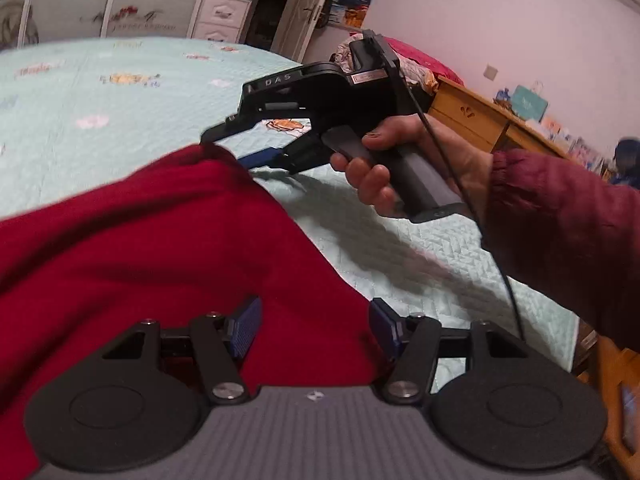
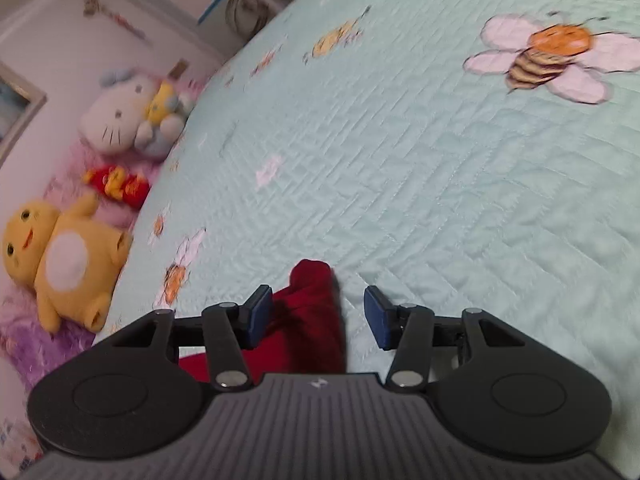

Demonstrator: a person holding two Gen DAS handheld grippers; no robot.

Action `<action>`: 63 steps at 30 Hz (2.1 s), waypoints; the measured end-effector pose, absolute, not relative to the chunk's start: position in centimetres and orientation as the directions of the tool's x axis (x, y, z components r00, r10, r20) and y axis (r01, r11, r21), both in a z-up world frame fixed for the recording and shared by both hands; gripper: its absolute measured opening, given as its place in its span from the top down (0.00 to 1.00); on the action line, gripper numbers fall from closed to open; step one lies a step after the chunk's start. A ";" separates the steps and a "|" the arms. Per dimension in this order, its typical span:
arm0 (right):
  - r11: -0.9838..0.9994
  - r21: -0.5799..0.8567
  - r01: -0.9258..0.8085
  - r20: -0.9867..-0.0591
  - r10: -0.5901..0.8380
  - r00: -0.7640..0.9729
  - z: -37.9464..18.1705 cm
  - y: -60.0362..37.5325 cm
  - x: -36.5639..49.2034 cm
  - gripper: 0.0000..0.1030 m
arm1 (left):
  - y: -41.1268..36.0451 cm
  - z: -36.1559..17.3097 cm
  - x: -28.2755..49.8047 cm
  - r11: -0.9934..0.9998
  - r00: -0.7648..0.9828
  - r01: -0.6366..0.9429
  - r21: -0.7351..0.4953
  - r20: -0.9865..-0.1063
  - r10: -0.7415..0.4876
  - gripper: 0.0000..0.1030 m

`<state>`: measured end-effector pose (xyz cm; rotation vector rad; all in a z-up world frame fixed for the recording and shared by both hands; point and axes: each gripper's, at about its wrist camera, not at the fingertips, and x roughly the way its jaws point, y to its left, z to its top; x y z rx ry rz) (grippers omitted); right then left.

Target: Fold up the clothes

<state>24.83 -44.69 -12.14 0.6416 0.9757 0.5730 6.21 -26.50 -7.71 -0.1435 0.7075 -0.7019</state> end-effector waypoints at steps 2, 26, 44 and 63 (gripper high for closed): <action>0.639 0.748 -0.179 -0.538 0.741 0.402 -12.5 -44.4 25.6 0.75 | -26.9 -8.3 6.2 0.760 0.538 0.544 -0.356 -0.548 -0.641 0.43; 0.665 0.726 -0.173 -0.532 0.703 0.471 -9.1 -46.8 26.8 0.55 | -26.0 -10.2 5.4 0.726 0.526 0.492 -0.480 -0.501 -0.687 0.43; 0.699 0.713 -0.053 -0.574 0.625 0.529 -12.4 -47.3 26.3 0.85 | -25.4 -10.0 3.7 0.741 0.577 0.494 -0.455 -0.466 -0.671 0.43; 0.659 0.737 -0.147 -0.467 0.654 0.595 -8.4 -49.1 -4.1 0.81 | -15.9 -7.9 2.1 0.809 0.661 0.232 -0.540 -0.523 -0.539 0.56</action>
